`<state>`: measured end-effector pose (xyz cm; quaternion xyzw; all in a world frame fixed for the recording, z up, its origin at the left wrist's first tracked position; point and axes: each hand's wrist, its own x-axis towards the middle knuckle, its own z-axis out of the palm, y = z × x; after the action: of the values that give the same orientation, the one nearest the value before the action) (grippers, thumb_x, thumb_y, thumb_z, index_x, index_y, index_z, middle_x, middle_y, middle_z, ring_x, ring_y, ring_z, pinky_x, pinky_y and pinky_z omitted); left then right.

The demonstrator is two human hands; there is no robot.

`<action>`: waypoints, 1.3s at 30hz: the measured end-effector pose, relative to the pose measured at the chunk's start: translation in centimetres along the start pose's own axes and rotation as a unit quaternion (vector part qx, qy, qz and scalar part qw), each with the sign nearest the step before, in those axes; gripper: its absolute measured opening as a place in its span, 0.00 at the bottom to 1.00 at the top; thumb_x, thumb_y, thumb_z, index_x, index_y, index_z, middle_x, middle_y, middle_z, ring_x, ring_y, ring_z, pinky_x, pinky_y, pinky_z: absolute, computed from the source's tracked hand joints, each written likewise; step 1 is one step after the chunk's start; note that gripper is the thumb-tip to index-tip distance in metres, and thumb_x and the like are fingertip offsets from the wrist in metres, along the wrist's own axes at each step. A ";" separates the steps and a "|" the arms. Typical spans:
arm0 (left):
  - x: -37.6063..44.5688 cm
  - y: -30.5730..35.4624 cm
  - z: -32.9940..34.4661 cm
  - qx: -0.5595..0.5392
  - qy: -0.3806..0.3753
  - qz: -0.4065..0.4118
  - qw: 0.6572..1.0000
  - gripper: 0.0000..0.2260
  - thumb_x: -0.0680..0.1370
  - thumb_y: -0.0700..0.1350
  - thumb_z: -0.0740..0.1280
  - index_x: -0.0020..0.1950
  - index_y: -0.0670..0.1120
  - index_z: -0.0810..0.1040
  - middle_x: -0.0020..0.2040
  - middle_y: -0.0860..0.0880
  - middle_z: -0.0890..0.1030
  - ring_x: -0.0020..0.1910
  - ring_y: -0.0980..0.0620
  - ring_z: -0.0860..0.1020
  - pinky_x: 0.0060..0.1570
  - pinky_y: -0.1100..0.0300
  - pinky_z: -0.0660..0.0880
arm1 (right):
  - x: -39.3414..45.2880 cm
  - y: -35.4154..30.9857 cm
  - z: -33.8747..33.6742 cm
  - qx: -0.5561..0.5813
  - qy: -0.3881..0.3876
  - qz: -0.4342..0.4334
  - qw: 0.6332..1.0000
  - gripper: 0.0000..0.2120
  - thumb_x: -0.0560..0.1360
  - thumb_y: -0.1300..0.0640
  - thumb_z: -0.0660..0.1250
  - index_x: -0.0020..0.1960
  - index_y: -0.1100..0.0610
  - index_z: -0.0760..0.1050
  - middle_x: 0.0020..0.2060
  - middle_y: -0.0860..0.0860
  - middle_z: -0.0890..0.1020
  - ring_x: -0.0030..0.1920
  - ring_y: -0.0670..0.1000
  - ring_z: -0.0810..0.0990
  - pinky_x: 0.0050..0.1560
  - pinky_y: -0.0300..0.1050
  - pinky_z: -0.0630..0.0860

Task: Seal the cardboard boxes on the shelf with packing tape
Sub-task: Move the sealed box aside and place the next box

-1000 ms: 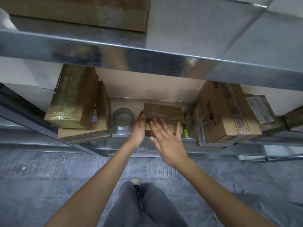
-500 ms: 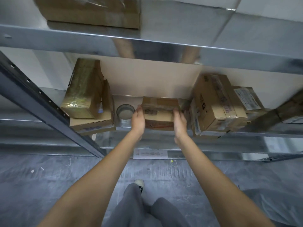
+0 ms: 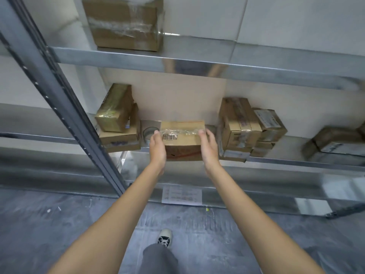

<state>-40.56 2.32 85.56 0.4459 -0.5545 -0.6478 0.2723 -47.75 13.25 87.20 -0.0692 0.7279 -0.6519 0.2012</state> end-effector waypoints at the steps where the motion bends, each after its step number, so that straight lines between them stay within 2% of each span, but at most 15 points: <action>1: -0.8 0.3 -0.2 -0.016 0.007 0.004 1.000 0.23 0.85 0.54 0.49 0.76 0.44 0.63 0.76 0.47 0.65 0.75 0.49 0.62 0.69 0.60 0.57 | -0.8 -0.2 -0.4 0.000 -0.004 -0.006 1.000 0.24 0.81 0.45 0.59 0.74 0.52 0.64 0.70 0.49 0.70 0.64 0.45 0.68 0.58 0.39 0.62; 4: -2.7 1.8 -0.9 -0.055 0.006 0.015 0.998 0.23 0.84 0.56 0.51 0.71 0.44 0.71 0.69 0.48 0.74 0.70 0.50 0.70 0.67 0.61 0.62 | -2.8 -1.3 -1.2 0.008 -0.007 -0.035 0.999 0.26 0.80 0.44 0.60 0.76 0.51 0.62 0.73 0.48 0.68 0.71 0.47 0.66 0.61 0.38 0.61; 7: -3.9 3.7 -1.4 -0.077 0.004 0.045 0.996 0.23 0.83 0.58 0.52 0.64 0.46 0.78 0.62 0.50 0.80 0.63 0.51 0.75 0.69 0.54 0.68 | -4.2 -3.0 -1.6 0.014 -0.022 -0.075 0.997 0.27 0.80 0.44 0.60 0.76 0.51 0.62 0.72 0.46 0.69 0.68 0.45 0.67 0.62 0.37 0.60; 9: -4.2 5.6 -1.6 -0.094 0.021 0.083 0.992 0.22 0.82 0.58 0.52 0.61 0.46 0.79 0.59 0.49 0.81 0.60 0.51 0.77 0.67 0.51 0.70 | -4.8 -4.3 -1.6 0.021 -0.026 -0.117 0.993 0.26 0.79 0.42 0.62 0.74 0.49 0.64 0.69 0.45 0.72 0.66 0.42 0.69 0.63 0.38 0.62; 13: -4.9 9.3 -1.6 -0.118 0.062 0.192 0.972 0.22 0.80 0.59 0.50 0.55 0.47 0.78 0.56 0.46 0.80 0.56 0.51 0.77 0.59 0.54 0.73 | -5.4 -7.7 -1.7 -0.010 0.000 -0.227 0.974 0.35 0.68 0.30 0.63 0.70 0.45 0.68 0.63 0.42 0.75 0.65 0.44 0.72 0.65 0.49 0.71; 18: -4.6 15.8 -1.0 -0.138 0.026 0.256 0.956 0.26 0.75 0.68 0.49 0.50 0.52 0.78 0.56 0.46 0.80 0.59 0.48 0.76 0.64 0.47 0.71 | -4.2 -13.8 -2.4 -0.070 0.024 -0.332 0.940 0.39 0.65 0.29 0.64 0.71 0.46 0.66 0.63 0.43 0.72 0.64 0.44 0.71 0.64 0.48 0.71; 20: -4.3 19.1 -0.5 -0.124 -0.021 0.279 0.952 0.25 0.75 0.67 0.50 0.51 0.53 0.79 0.57 0.47 0.80 0.58 0.50 0.77 0.61 0.50 0.73 | -2.8 -16.5 -2.3 -0.067 0.037 -0.343 0.936 0.40 0.64 0.28 0.64 0.71 0.46 0.66 0.62 0.44 0.72 0.63 0.44 0.71 0.63 0.47 0.72; 22: -3.5 21.6 0.2 -0.114 -0.068 0.303 0.944 0.25 0.77 0.64 0.51 0.57 0.49 0.78 0.55 0.51 0.80 0.56 0.54 0.77 0.56 0.57 0.73 | -0.7 -19.2 -2.2 -0.054 0.058 -0.343 0.936 0.41 0.64 0.27 0.64 0.70 0.48 0.68 0.62 0.45 0.72 0.62 0.46 0.73 0.62 0.48 0.73; 24: -2.4 23.3 1.1 -0.110 -0.079 0.303 0.943 0.19 0.82 0.56 0.53 0.61 0.44 0.74 0.50 0.54 0.78 0.50 0.59 0.75 0.46 0.69 0.72 | 1.6 -21.4 -1.9 -0.045 0.075 -0.329 0.940 0.42 0.63 0.27 0.64 0.69 0.50 0.70 0.61 0.48 0.73 0.61 0.48 0.74 0.63 0.49 0.73; 26: -0.8 24.1 2.1 -0.094 -0.081 0.285 0.951 0.13 0.84 0.49 0.55 0.61 0.43 0.72 0.49 0.55 0.75 0.48 0.58 0.73 0.40 0.72 0.70 | 4.2 -22.4 -1.3 -0.057 0.078 -0.306 0.947 0.37 0.66 0.29 0.66 0.66 0.52 0.73 0.59 0.51 0.75 0.60 0.50 0.75 0.64 0.50 0.72; 28: 1.1 23.9 2.7 -0.049 -0.087 0.273 0.957 0.11 0.84 0.44 0.57 0.65 0.44 0.70 0.57 0.50 0.76 0.55 0.54 0.73 0.49 0.67 0.68 | 6.7 -22.4 -0.4 -0.074 0.062 -0.279 0.955 0.33 0.68 0.31 0.66 0.63 0.54 0.76 0.57 0.52 0.78 0.59 0.52 0.76 0.64 0.52 0.73; 30: 3.0 23.0 3.2 0.013 -0.091 0.282 0.955 0.16 0.83 0.41 0.58 0.71 0.43 0.66 0.64 0.47 0.74 0.64 0.50 0.72 0.58 0.62 0.67 | 8.9 -21.8 0.4 -0.073 0.053 -0.253 0.963 0.39 0.64 0.25 0.64 0.64 0.53 0.75 0.58 0.51 0.79 0.60 0.51 0.77 0.65 0.54 0.72; 33: 5.5 21.8 3.9 0.097 -0.041 0.314 0.944 0.20 0.83 0.37 0.58 0.76 0.42 0.64 0.72 0.45 0.70 0.72 0.47 0.68 0.69 0.57 0.64 | 10.4 -21.1 1.2 -0.121 0.046 -0.260 0.957 0.34 0.72 0.33 0.64 0.68 0.56 0.70 0.62 0.52 0.77 0.63 0.52 0.74 0.67 0.53 0.71; 36: 6.2 21.6 5.0 0.116 0.012 0.334 0.935 0.24 0.81 0.33 0.57 0.77 0.43 0.62 0.72 0.43 0.69 0.72 0.46 0.67 0.72 0.54 0.63 | 11.6 -20.4 1.9 -0.240 0.070 -0.268 0.931 0.25 0.78 0.41 0.62 0.66 0.58 0.70 0.61 0.53 0.78 0.61 0.55 0.76 0.61 0.50 0.74; 39: 5.7 20.5 5.6 0.104 0.041 0.379 0.919 0.27 0.80 0.32 0.59 0.78 0.44 0.59 0.75 0.45 0.65 0.74 0.50 0.63 0.72 0.59 0.58 | 12.1 -19.9 2.6 -0.342 0.117 -0.275 0.891 0.21 0.79 0.43 0.60 0.61 0.59 0.72 0.57 0.55 0.78 0.57 0.56 0.77 0.56 0.51 0.75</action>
<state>-51.01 -4.67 103.66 0.2544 -0.7343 -0.4159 0.4723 -60.96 3.63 103.99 -0.2543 0.8757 -0.3957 -0.1089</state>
